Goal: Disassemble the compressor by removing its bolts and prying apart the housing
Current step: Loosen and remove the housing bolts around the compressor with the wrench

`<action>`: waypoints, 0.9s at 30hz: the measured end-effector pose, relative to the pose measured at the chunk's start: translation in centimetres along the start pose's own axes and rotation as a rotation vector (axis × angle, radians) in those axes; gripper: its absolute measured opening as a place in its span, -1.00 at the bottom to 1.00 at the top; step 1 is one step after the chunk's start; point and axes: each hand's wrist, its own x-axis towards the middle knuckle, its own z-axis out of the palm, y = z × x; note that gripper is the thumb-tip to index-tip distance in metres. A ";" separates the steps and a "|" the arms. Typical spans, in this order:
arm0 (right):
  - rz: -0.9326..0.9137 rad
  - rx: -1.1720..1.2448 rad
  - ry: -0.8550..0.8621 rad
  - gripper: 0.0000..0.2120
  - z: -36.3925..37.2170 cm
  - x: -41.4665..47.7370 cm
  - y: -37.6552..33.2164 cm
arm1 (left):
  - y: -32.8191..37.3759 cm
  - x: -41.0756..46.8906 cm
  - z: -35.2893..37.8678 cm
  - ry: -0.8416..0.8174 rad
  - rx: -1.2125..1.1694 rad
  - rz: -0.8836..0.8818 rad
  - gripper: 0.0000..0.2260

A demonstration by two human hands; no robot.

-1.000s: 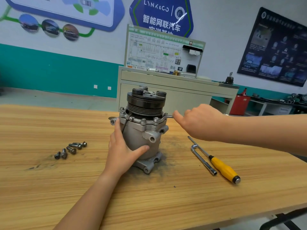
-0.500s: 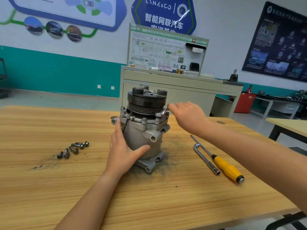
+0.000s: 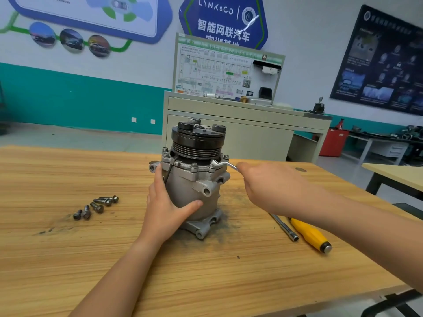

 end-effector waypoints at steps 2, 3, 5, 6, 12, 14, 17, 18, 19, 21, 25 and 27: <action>-0.022 -0.112 -0.026 -0.76 -1.2 0.3 -0.5 | 0.0 0.0 0.0 0.001 -0.004 0.003 0.10; -0.043 -0.168 -0.040 -0.74 -1.8 0.4 -0.9 | 0.1 0.0 0.0 0.002 -0.003 0.006 0.10; -0.096 -0.265 -0.092 -0.74 -3.0 0.5 -1.8 | 0.1 0.0 0.0 0.003 -0.001 0.010 0.10; -0.119 -0.307 -0.129 -0.74 -3.5 0.5 -2.2 | 0.1 0.0 0.0 0.003 -0.002 0.010 0.10; -0.215 -0.470 -0.203 -0.69 -4.5 0.2 -2.7 | 0.1 0.0 0.0 0.004 0.008 0.001 0.11; -0.253 -0.505 -0.206 -0.66 -4.3 0.2 -2.7 | 0.0 0.0 0.1 0.003 0.007 0.000 0.11; -0.305 -0.560 -0.199 -0.65 -4.0 0.4 -2.4 | 0.0 0.0 0.0 0.004 0.003 0.004 0.10; -0.316 -0.576 -0.190 -0.65 -3.9 0.4 -2.2 | 0.0 0.0 0.0 0.005 0.002 0.005 0.10; -0.325 -0.588 -0.174 -0.63 -3.7 0.4 -1.9 | 0.1 0.0 0.0 0.005 -0.001 0.006 0.10; -0.340 -0.609 -0.123 -0.61 -3.2 0.5 -1.2 | 0.1 0.0 0.0 0.007 -0.005 0.008 0.10; -0.353 -0.609 -0.066 -0.62 -2.4 1.3 0.1 | 0.2 -0.1 -0.1 0.001 -0.008 0.009 0.09; -0.365 -0.602 -0.049 -0.65 -2.1 1.9 0.7 | 0.2 -0.1 -0.1 -0.003 -0.010 0.006 0.09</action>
